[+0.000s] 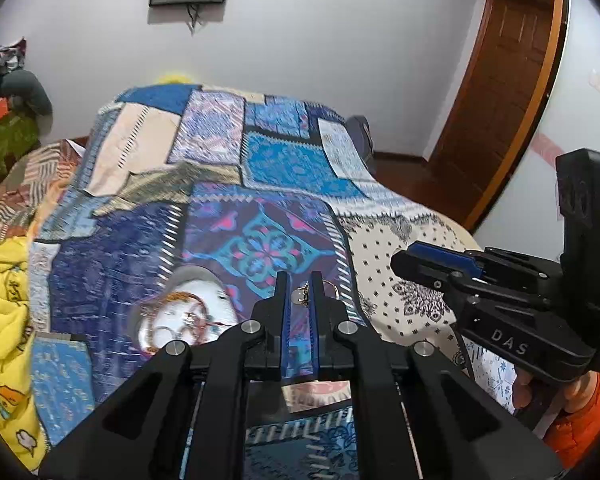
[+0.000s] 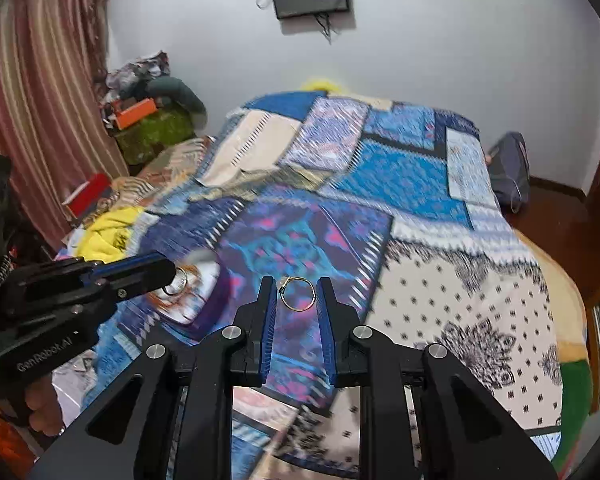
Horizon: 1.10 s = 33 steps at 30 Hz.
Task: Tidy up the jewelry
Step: 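Close the right tool on a gold hoop earring while the left tool grasps a small earring, then carry both earrings over the heart tin and open both tools to drop them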
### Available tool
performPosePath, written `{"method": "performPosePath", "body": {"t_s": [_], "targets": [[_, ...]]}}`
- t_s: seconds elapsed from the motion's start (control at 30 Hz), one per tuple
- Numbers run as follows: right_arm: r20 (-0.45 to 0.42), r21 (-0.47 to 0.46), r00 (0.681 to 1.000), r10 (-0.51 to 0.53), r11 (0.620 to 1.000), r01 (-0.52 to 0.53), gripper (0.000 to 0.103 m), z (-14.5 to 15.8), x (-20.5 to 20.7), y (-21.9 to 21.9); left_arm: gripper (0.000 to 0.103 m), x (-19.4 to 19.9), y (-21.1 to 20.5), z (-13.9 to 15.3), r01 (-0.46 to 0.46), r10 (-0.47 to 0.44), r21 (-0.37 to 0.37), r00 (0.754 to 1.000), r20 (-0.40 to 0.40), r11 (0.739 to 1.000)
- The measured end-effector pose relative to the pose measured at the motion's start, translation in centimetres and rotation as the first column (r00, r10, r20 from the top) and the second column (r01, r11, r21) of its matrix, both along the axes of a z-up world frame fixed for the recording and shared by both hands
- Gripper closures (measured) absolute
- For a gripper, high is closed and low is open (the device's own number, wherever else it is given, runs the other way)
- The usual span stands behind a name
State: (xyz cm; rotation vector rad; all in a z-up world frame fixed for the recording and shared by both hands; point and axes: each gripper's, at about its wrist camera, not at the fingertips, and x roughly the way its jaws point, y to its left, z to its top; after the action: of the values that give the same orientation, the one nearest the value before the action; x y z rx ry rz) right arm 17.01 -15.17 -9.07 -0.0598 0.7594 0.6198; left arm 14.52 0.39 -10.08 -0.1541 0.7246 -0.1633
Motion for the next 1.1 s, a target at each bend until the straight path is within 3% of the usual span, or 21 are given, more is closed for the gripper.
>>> {"method": "performPosePath", "body": {"t_s": [0.2, 0.53, 1.1], "targets": [[0.043, 0.028, 0.998, 0.040, 0.999, -0.041, 0.085, 1.6, -0.7, 2.6, 0.096, -1.6, 2.5, 1.8, -0.044, 0.044, 0.005, 0.997, 0.057, 0.999], [0.039, 0.039, 0.993, 0.111, 0.993, -0.112, 0.085, 1.1, -0.9, 6.7, 0.096, -2.6, 7.8, 2.4, -0.132, 0.133, -0.017, 0.988, 0.084, 0.991], [-0.113, -0.027, 0.979, 0.170, 0.984, -0.174, 0.085, -4.7, 1.2, 10.7, 0.096, 0.2, 10.3, -4.0, -0.129, 0.126, -0.052, 0.991, -0.049, 0.990]]}}
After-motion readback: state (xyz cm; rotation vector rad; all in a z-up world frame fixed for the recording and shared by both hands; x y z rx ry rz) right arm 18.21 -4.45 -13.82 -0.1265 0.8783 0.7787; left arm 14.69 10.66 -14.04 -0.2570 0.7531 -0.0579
